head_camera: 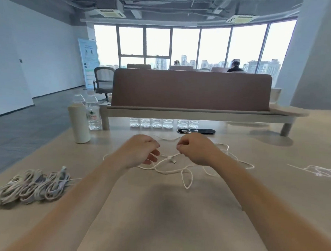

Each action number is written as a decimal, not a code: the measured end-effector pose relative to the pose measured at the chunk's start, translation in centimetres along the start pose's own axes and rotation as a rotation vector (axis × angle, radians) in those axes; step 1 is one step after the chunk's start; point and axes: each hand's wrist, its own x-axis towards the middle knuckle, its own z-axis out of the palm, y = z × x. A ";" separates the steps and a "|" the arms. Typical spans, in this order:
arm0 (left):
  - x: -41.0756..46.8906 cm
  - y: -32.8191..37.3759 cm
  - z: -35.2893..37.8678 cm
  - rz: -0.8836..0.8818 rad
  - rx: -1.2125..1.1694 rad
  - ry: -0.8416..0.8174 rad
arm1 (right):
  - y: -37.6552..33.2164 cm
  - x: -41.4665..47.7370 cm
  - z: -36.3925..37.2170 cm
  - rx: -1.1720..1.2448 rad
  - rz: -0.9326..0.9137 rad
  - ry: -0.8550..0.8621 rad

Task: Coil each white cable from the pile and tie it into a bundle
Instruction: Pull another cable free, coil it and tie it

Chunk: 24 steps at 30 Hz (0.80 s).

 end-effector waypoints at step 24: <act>6.2 -0.1 8.7 -0.088 0.102 -0.138 | 9.1 0.7 0.4 -0.304 0.218 -0.069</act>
